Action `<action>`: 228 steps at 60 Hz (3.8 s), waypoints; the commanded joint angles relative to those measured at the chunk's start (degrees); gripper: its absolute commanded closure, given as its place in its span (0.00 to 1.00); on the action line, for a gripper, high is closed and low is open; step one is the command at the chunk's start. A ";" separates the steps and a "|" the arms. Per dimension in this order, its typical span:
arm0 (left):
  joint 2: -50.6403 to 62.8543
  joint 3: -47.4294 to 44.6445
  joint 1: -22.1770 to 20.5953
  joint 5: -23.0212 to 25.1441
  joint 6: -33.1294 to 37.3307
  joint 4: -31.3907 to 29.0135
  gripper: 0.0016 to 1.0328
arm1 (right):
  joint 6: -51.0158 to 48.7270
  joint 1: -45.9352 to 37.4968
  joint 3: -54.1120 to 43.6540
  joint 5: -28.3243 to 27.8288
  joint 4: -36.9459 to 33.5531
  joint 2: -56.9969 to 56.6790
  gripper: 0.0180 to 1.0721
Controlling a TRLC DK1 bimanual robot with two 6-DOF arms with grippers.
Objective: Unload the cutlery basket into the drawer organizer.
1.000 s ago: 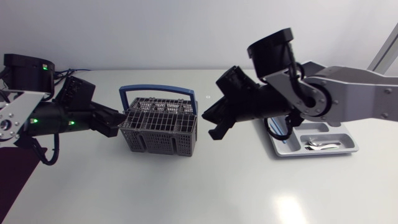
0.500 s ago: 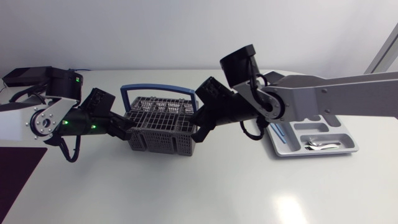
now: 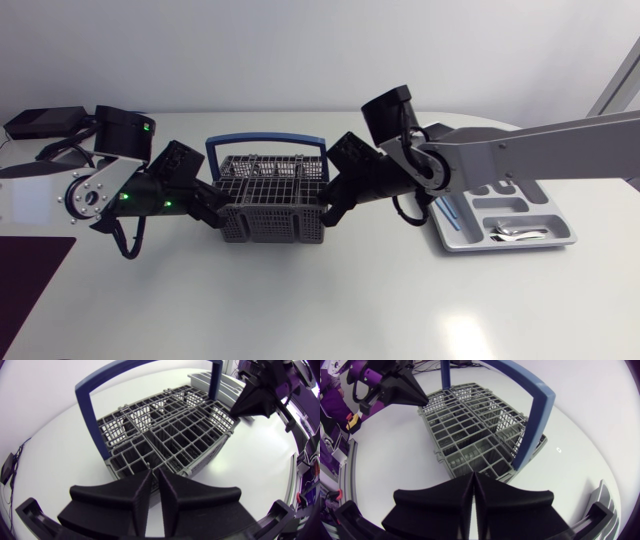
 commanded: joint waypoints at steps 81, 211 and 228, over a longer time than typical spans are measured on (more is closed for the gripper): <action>-9.43 0.55 -3.51 -2.02 -2.42 -2.12 0.88 | -1.97 -1.05 -11.36 6.60 0.53 -16.28 0.95; -76.59 -38.85 14.38 -12.72 -16.37 4.07 0.04 | 13.67 -29.86 -57.20 16.85 6.02 -92.36 0.04; -81.06 -43.13 12.84 -15.38 -18.06 4.12 0.04 | 17.63 -31.29 -60.75 17.32 5.19 -97.41 0.04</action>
